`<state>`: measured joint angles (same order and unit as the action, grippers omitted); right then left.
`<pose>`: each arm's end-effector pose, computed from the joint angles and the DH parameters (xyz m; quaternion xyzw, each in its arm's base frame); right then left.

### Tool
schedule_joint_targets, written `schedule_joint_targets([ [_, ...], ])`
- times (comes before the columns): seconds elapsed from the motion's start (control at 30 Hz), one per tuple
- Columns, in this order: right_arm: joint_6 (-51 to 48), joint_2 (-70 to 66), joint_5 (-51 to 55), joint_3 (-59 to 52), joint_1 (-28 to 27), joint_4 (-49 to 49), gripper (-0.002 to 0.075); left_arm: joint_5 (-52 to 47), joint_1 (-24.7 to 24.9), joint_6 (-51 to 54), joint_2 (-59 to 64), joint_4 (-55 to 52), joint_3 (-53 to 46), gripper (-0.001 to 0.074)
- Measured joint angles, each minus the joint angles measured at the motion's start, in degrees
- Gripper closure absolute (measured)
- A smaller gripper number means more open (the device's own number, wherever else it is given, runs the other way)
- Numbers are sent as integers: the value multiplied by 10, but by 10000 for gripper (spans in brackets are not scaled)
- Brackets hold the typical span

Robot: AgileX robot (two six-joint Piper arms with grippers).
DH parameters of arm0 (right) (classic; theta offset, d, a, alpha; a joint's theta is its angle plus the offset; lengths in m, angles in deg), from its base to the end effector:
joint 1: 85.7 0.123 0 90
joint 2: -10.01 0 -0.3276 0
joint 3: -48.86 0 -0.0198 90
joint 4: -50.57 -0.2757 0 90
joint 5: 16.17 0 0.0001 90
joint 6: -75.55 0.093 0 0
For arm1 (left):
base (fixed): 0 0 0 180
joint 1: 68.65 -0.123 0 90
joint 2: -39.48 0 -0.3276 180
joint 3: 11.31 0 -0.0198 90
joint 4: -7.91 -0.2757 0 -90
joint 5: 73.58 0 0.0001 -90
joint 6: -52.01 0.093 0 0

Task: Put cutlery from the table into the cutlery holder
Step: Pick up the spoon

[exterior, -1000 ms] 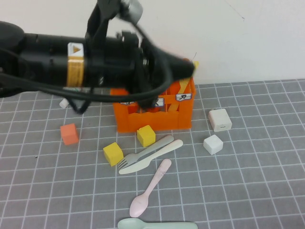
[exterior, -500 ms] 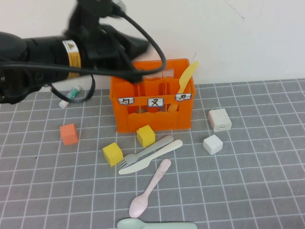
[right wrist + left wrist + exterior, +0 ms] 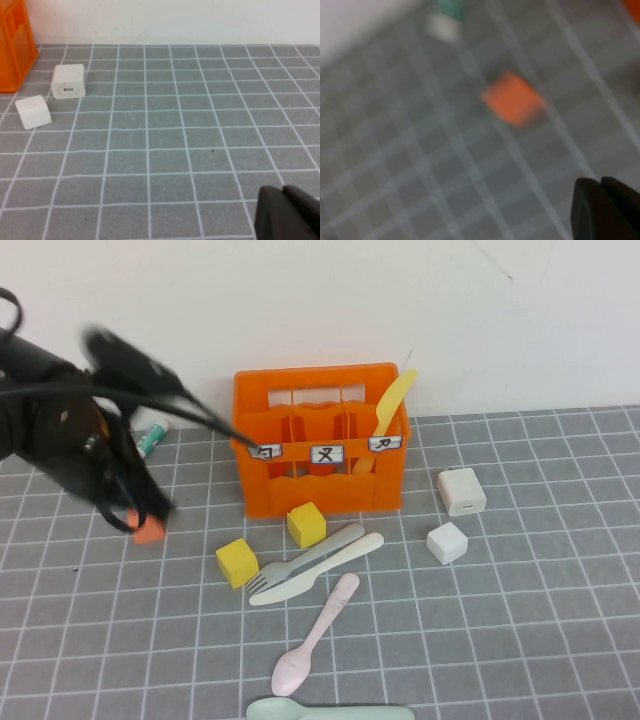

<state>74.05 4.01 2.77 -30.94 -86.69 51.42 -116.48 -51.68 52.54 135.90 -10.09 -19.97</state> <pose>0.0376 -0.0011 0.1734 -0.0076 0.7919 -0.0195 0.6103 0.3481 -0.0858 0.3200 0.2243 0.9260 0.0936 0.2888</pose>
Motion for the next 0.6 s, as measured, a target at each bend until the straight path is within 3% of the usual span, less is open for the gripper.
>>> schedule_joint_targets([
  [0.17,0,0,0,0,0,0,729,-162,6,406,0,280,0,735],
  [0.27,0,0,0,0,0,0,729,-235,17,578,-1,378,0,735],
  [0.4,0,0,0,0,0,0,729,-249,59,637,-2,402,0,735],
  [0.6,0,0,0,0,0,0,729,-205,207,614,-2,346,-32,735],
])
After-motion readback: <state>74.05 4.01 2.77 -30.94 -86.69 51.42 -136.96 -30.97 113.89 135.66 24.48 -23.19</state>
